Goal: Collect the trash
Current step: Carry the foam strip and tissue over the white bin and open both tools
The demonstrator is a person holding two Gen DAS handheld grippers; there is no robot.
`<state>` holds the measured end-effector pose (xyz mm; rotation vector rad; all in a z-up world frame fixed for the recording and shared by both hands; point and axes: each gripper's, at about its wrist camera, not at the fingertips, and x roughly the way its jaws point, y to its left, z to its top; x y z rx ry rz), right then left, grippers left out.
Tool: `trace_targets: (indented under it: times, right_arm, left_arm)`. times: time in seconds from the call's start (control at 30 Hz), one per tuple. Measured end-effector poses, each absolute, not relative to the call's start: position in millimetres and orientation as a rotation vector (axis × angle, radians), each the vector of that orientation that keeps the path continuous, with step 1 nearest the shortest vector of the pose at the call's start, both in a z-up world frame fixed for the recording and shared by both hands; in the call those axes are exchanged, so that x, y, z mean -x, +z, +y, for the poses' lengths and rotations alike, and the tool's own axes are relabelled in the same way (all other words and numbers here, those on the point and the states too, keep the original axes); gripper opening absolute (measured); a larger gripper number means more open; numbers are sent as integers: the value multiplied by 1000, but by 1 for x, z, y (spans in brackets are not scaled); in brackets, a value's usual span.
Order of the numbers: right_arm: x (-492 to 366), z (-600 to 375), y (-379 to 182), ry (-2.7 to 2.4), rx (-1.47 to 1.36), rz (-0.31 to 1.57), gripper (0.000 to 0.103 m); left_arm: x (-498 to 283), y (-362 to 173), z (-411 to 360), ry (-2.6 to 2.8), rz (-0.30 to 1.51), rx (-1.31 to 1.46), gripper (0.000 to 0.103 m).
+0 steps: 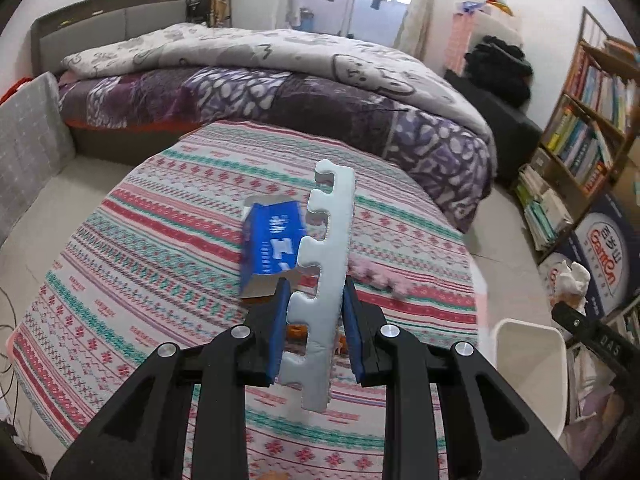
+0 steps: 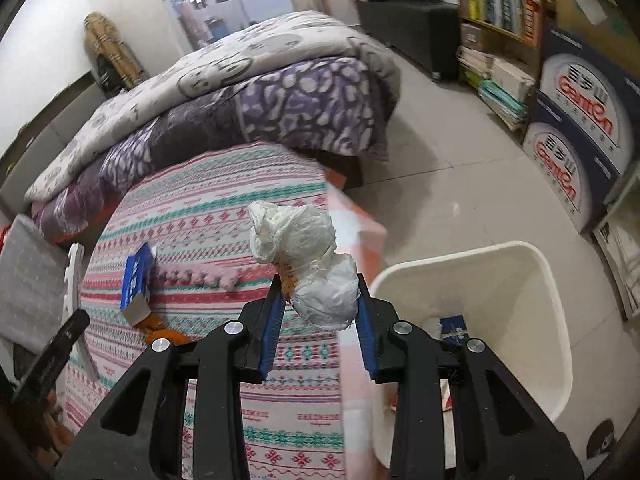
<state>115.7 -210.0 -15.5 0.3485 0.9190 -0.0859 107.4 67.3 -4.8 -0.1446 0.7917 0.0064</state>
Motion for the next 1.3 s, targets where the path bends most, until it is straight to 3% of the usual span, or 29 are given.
trace_targets:
  times: [0.47,0.9,1.3]
  right_arm:
    - [-93,-277,-19,-226,-450,915,35]
    - [-62,-345,-15,-396,-642,828,75]
    - [-38,-388,-16,-463,-809,758,87]
  left_arm:
    - [-99,-10,-10,-158,818,82,26]
    - [-79,-32,-100,-396,897,-5,26]
    - [-69,-55,-152,-553,1001,-15,27]
